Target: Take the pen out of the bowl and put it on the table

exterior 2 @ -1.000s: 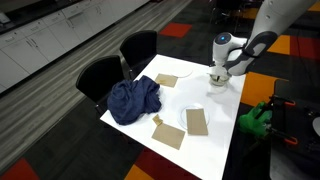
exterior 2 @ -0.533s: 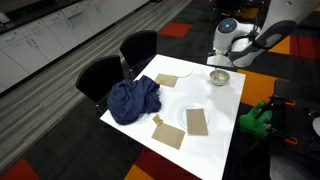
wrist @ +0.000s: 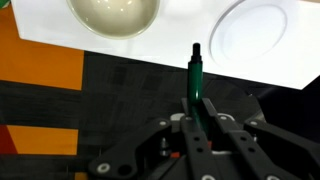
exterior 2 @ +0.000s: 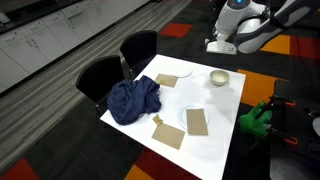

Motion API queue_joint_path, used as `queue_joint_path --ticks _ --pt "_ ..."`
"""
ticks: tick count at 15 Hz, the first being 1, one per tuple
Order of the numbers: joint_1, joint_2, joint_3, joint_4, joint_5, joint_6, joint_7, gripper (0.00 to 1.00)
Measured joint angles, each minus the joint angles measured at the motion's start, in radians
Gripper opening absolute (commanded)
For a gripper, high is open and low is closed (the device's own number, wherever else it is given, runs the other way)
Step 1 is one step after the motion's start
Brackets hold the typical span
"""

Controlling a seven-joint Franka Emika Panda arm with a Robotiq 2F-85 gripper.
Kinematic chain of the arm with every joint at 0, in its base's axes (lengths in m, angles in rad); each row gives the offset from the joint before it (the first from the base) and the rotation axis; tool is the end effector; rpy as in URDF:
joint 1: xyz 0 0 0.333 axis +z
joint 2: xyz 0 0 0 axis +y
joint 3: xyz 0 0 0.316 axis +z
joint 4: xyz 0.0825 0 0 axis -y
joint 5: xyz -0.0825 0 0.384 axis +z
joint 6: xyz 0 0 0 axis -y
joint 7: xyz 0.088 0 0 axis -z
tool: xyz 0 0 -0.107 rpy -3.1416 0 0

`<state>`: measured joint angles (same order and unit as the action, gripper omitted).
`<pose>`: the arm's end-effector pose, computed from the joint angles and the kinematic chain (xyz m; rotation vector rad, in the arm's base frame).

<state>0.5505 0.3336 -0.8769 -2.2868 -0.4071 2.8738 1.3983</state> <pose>0.5392 -0.1537 0.2888 2.2981 -1.6980 0.7159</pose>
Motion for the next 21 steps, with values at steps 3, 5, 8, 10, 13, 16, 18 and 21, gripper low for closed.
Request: queue_joint_path --ticks 3,5,8,10,13,16,18,21 --pt "-0.036 -0.088 0.064 -0.002 0.047 -0.009 -0.118 0.03" --pt "-0.064 -0.144 0.126 -0.005 0.120 -0.042 -0.229 0.03" --pt "-0.208 -0.225 0.330 -0.001 0.192 -0.144 -0.358 0.03" --pt "-0.314 -0.248 0.463 0.012 0.256 -0.217 -0.433 0.03" --pt "-0.419 -0.233 0.585 0.040 0.279 -0.281 -0.458 0.03" --pt "-0.470 -0.188 0.641 0.059 0.279 -0.289 -0.458 0.03" --pt "-0.485 -0.152 0.656 0.072 0.277 -0.289 -0.454 0.03" --pt "-0.493 -0.101 0.659 0.091 0.275 -0.288 -0.450 0.03"
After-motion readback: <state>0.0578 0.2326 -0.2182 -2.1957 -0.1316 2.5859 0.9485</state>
